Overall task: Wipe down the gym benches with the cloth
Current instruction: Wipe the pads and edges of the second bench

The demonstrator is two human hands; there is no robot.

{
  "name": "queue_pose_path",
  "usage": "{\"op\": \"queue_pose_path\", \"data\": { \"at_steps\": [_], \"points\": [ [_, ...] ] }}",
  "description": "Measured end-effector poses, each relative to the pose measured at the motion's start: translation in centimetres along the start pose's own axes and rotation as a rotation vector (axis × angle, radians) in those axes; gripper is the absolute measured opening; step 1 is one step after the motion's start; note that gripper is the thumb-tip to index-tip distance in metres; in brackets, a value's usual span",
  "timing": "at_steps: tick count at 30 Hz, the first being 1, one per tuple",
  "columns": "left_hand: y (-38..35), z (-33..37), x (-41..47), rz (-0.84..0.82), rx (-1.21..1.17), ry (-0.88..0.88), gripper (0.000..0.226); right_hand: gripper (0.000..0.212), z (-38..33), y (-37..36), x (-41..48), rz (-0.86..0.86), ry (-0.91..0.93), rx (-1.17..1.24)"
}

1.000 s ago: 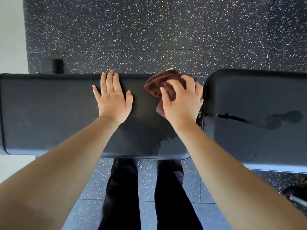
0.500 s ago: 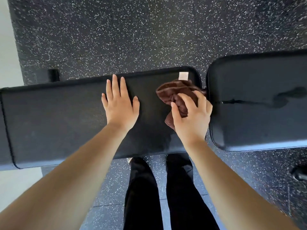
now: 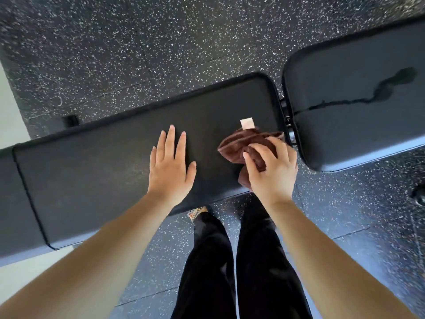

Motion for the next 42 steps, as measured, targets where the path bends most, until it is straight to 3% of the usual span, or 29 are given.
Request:
{"op": "queue_pose_path", "data": {
  "at_steps": [3,8,14,22,29,35,42],
  "points": [
    [-0.6,0.9,-1.1,-0.003,-0.012,0.014,0.068,0.022,0.4,0.3,1.4,0.05,-0.119,0.052],
    [-1.1,1.7,-1.3,0.008,-0.018,0.044,0.069,0.021,1.8,0.8,-1.0,0.106,-0.099,0.073],
    [-1.4,1.3,-1.3,0.016,-0.006,0.031,0.07,0.025,3.5,1.5,-2.7,0.165,-0.204,0.108],
    [-1.5,1.0,-1.3,0.01,-0.022,0.036,0.07,0.017,-2.1,-1.3,-3.9,-0.027,0.122,0.05],
    [-0.3,0.1,-0.5,0.043,-0.073,0.08,0.066,0.022,-3.7,-2.3,3.2,-0.015,-0.012,0.053],
    [0.5,0.2,2.1,0.067,-0.147,0.176,0.067,0.054,-6.4,-4.3,5.2,-0.138,-0.057,-0.093],
    [1.5,0.1,4.9,0.066,-0.103,0.155,0.065,0.034,-6.2,-4.3,7.6,-0.129,-0.007,-0.062]
  ]
}}
Point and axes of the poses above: each hand's wrist, its own x-axis towards the middle knuckle, its own y-axis out of the back of the hand, z = x × y, the point moved 6 cm from there along x, towards the middle knuckle, and after that the axes turned 5 degrees about z, right-handed, at the moved point
